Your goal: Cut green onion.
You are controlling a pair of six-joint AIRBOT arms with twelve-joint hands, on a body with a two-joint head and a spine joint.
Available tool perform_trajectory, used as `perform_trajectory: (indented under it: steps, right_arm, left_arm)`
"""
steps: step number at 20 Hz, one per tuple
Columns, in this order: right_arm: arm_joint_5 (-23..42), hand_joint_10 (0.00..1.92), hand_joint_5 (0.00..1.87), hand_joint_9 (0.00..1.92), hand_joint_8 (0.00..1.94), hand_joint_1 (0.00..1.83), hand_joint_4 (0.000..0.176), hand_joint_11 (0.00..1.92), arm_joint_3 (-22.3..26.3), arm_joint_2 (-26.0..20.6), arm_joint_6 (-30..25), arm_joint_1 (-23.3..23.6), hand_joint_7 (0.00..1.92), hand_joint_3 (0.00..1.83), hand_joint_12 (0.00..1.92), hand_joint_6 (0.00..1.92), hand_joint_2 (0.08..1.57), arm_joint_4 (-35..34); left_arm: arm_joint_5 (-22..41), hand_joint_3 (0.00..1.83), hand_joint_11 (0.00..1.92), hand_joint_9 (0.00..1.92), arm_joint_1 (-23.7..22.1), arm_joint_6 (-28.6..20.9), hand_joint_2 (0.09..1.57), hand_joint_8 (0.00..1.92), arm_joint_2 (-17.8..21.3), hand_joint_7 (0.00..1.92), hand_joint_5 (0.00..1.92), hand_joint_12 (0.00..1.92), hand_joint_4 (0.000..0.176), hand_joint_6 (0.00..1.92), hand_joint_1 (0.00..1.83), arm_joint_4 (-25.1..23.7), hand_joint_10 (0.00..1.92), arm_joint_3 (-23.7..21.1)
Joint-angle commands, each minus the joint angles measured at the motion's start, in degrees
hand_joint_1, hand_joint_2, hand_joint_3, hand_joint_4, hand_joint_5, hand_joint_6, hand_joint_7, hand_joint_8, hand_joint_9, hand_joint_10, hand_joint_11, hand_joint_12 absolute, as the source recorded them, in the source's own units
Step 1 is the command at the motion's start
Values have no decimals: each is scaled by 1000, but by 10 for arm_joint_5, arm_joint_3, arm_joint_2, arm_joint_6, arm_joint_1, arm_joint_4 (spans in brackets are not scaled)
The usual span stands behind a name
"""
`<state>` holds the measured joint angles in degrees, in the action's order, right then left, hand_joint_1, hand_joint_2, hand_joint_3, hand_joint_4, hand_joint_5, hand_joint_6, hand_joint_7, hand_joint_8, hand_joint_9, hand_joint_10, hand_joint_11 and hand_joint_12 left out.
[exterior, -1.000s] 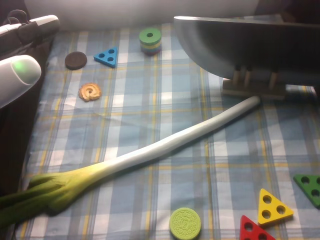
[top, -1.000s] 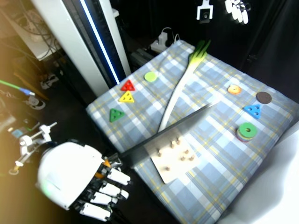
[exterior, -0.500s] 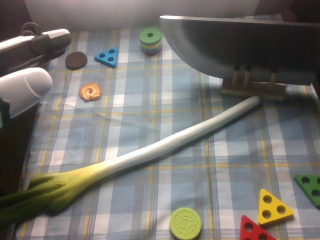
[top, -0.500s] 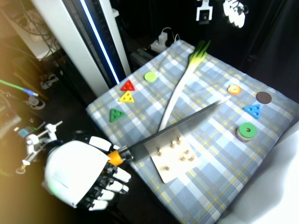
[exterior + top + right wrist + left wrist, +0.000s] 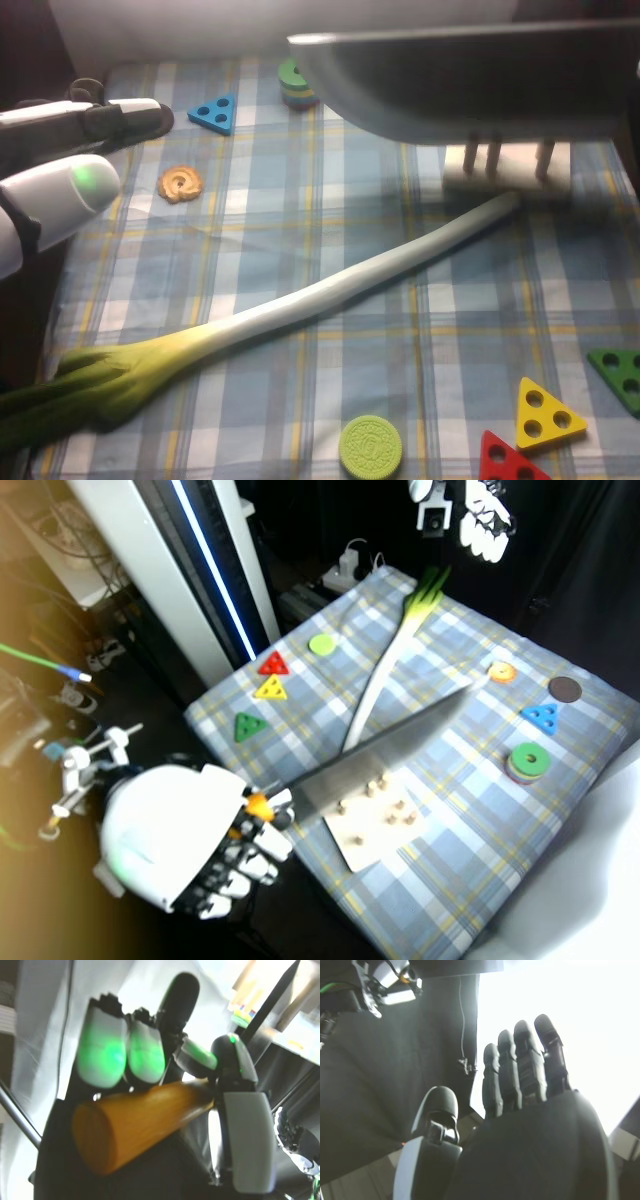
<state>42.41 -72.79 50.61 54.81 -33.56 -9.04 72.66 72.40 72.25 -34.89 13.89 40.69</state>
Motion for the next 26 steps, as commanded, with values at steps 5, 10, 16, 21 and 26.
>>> perform_trajectory:
  steps: [5, 10, 16, 21, 26]
  right_arm:
    - [84, 1921, 1179, 1482, 1941, 566, 0, 1527, 0, -17, -6, 64, 1390, 0, 1921, 1921, 1402, 33]
    - [86, 1921, 1127, 1432, 1941, 419, 0, 1484, 24, -33, -6, 126, 1334, 1, 1921, 1921, 1395, 94]
    - [126, 1921, 1130, 1409, 1941, 514, 0, 1471, 86, -48, -6, 139, 1318, 3, 1921, 1921, 1417, 170]
    - [147, 1921, 946, 1434, 1941, 539, 175, 1489, 107, -45, -6, 84, 1273, 1, 1921, 1921, 1435, 155]
    - [153, 1921, 939, 1438, 1941, 557, 176, 1481, 102, -26, -7, 54, 1260, 0, 1921, 1921, 1429, 128]
  left_arm:
    - [16, 4, 0, 396, -35, -4, 1436, 3, -17, 444, 463, 804, 11, 5, 16, -16, 3, 15]
    - [-22, 0, 0, 348, -62, -4, 1437, 1, -28, 396, 366, 657, 29, 0, 66, -35, 0, 23]
    - [-26, 3, 0, 356, -63, -4, 1450, 8, -28, 383, 380, 861, 13, 10, 81, -34, 4, 24]
    - [-50, 1, 0, 355, -63, -4, 1486, 3, -25, 404, 433, 853, 12, 2, 0, -48, 6, 21]
    - [-125, 0, 47, 406, -87, -3, 1478, 8, -23, 433, 440, 859, 0, 12, 61, -100, 10, 16]
